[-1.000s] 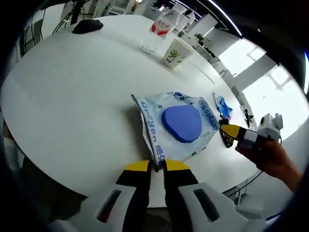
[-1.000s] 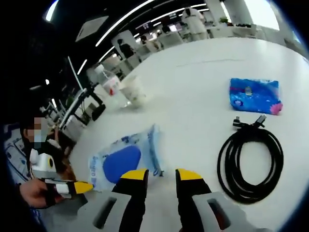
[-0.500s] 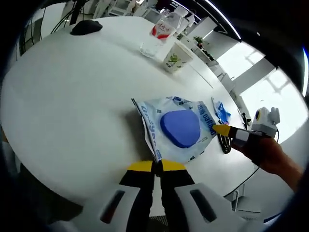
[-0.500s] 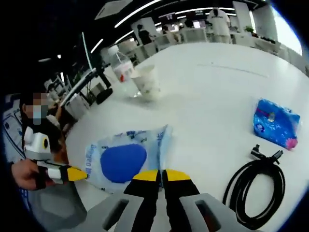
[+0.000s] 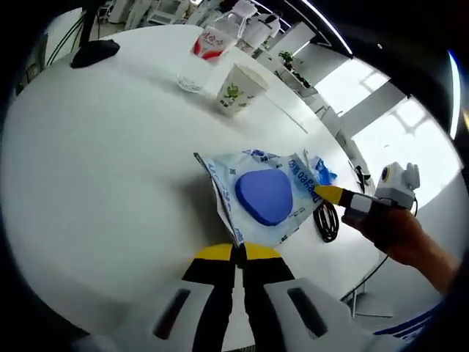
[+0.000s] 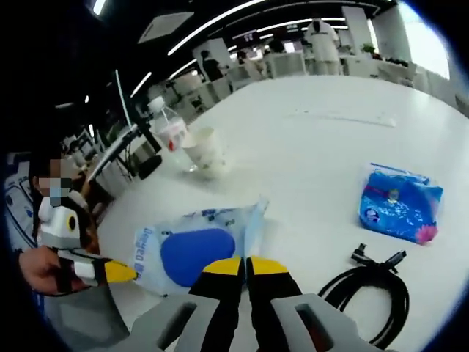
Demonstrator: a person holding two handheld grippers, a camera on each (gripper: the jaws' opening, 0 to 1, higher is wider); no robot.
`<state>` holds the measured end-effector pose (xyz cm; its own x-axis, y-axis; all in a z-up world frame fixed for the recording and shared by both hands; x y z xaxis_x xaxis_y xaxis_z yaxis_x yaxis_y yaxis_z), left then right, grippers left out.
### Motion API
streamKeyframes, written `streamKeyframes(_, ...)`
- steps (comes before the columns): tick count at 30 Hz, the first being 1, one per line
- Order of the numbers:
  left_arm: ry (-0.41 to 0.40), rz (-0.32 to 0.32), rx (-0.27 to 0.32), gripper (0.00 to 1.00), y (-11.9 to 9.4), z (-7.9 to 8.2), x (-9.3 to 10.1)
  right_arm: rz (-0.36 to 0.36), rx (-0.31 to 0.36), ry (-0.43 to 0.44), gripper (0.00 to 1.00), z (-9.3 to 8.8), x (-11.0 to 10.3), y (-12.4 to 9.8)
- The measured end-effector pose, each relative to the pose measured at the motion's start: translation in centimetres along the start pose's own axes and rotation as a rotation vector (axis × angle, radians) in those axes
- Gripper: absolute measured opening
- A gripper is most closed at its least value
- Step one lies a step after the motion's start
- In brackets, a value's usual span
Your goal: Arrange the tabletop items into an orderly group along one side of the table until the central work area is clear of visible clutter.
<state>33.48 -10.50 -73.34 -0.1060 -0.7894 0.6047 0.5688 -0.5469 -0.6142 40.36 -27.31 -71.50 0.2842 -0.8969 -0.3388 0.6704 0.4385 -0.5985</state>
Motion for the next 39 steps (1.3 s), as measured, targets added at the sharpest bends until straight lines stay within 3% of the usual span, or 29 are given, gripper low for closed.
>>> streamKeyframes(6, -0.062, -0.011, 0.004, 0.00, 1.9, 0.5, 1.4, -0.035, 0.022, -0.007, 0.00, 1.7, 2.0, 0.6)
streamKeyframes(10, -0.058, -0.023, -0.008, 0.00, 3.4, 0.7, 2.6, -0.071, 0.047, 0.043, 0.00, 2.6, 3.9, 1.1)
streamKeyframes(14, -0.133, -0.031, -0.004, 0.00, 4.8, 1.1, 3.5, -0.103, 0.062, 0.078, 0.00, 3.1, 5.7, 1.1)
streamKeyframes(21, -0.106, -0.042, -0.008, 0.00, 7.2, 2.9, 4.9, -0.156, 0.087, 0.147, 0.00, 3.6, 8.9, 0.8)
streamKeyframes(23, -0.088, -0.049, -0.007, 0.00, 7.9, 3.4, 5.2, -0.211, 0.089, 0.152, 0.00, 3.4, 10.1, 0.4)
streamKeyframes(25, -0.137, -0.044, -0.013, 0.00, 8.5, 3.7, 5.1, -0.221, 0.112, 0.190, 0.00, 3.4, 10.4, 0.2)
streamKeyframes(34, -0.133, -0.035, 0.023, 0.00, 10.2, 6.4, 4.8, -0.246, 0.133, 0.242, 0.00, 3.3, 11.5, -0.5)
streamKeyframes(39, -0.246, -0.022, 0.063, 0.00, 11.5, 7.1, 5.0, -0.263, 0.136, 0.262, 0.00, 2.5, 11.9, -1.1)
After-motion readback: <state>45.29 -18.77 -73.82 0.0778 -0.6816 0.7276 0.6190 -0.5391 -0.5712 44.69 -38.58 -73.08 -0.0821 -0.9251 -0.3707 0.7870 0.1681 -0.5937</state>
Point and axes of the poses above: the point that each gripper's makers call its tool centre point, and the gripper's own axes: y roughly forward along the fingers, x roughly to its right, z roughly out of its top, the point moved 1 cm from there along -y, roughly backward along the fingers, and after that the axes turned 5 degrees about x, right-handed, at the moved point
